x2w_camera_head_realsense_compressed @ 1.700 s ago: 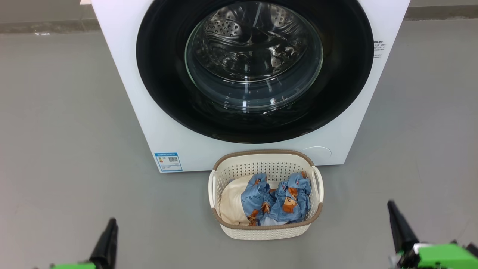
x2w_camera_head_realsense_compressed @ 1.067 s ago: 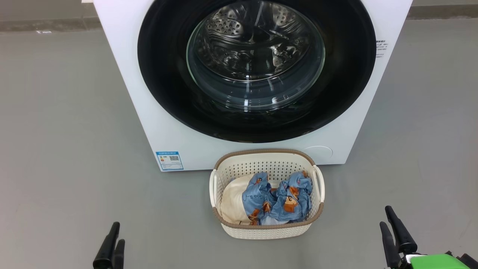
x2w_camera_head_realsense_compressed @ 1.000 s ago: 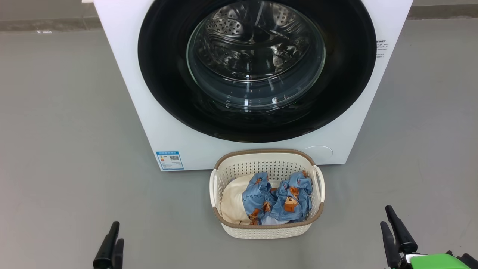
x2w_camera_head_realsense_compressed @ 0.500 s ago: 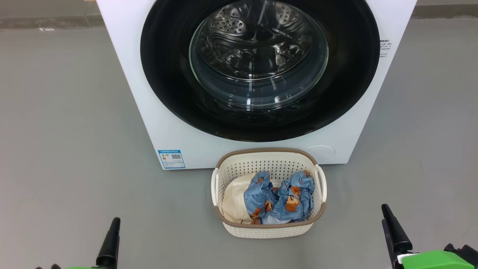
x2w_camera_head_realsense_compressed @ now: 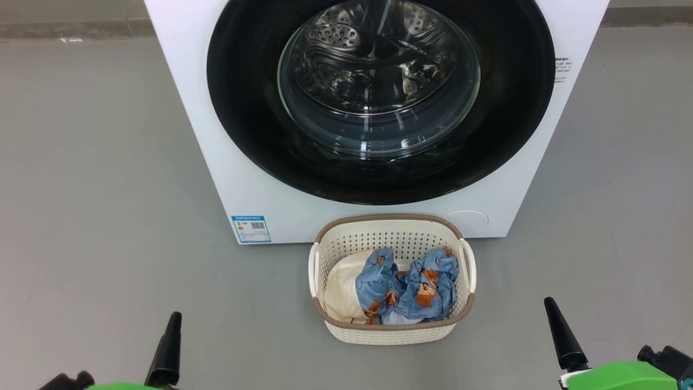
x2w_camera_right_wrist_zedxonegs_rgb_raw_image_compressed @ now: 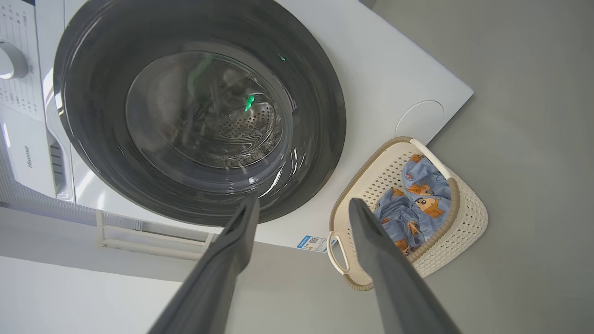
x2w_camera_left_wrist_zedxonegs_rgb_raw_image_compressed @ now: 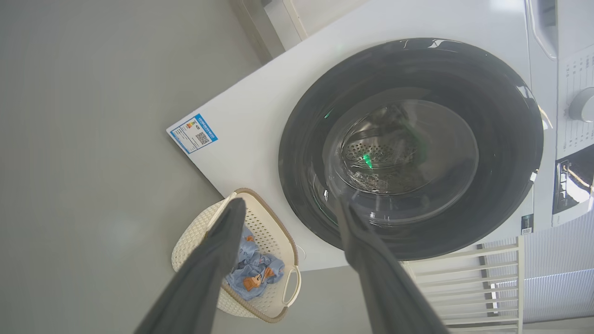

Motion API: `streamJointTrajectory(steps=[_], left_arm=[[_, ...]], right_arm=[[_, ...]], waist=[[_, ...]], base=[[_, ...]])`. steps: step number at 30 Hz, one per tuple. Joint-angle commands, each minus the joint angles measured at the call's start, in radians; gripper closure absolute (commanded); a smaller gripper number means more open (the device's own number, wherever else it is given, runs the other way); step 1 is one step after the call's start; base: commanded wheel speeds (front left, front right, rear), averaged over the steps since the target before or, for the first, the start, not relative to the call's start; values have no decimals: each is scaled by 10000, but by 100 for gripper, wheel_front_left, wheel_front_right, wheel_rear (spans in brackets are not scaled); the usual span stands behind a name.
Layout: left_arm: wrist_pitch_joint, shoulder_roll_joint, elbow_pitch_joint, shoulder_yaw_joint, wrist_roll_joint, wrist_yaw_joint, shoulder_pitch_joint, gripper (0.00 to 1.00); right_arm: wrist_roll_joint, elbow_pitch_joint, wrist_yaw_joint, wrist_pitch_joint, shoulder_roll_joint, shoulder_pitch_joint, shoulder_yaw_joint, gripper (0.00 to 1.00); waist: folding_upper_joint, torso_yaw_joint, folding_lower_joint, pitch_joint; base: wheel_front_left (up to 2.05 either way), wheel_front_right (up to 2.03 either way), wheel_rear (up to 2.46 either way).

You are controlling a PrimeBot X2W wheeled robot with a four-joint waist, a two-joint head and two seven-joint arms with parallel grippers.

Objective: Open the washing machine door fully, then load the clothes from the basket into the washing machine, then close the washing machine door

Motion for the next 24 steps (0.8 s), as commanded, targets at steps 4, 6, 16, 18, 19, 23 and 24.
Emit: streamJointTrajectory(steps=[4,6,16,18,19,23,24], left_arm=[[-208,175,-425,81,648,-22,-149,0],[-262,191,-489,37,878,-23,-132,0],[-535,278,-672,-101,2017,-25,-36,0],[-590,308,-695,-142,2300,-26,-44,0],[-617,320,-706,-164,2455,-26,-50,0],[-754,301,-800,-176,3129,-28,-103,0],[-781,298,-815,-174,3264,-28,-106,0]], right_arm=[[-767,-256,6,-224,-177,-227,223,0],[-971,-269,7,-281,-175,-215,246,0],[-2133,-309,8,-566,-213,-158,390,0],[-2375,-320,8,-624,-223,-155,414,0],[-2492,-327,8,-652,-227,-156,423,0],[-3086,-345,9,-795,-243,-163,469,0],[-3202,-349,9,-824,-243,-161,476,0]], waist=[[0,30,-1,6],[0,42,-1,0],[0,51,-1,-5],[0,57,-1,17],[0,62,-1,33],[0,94,-1,125],[0,97,-1,136]], base=[[0,0,0],[0,0,0],[0,0,0],[0,0,0],[0,0,0],[0,0,0],[0,0,0]])
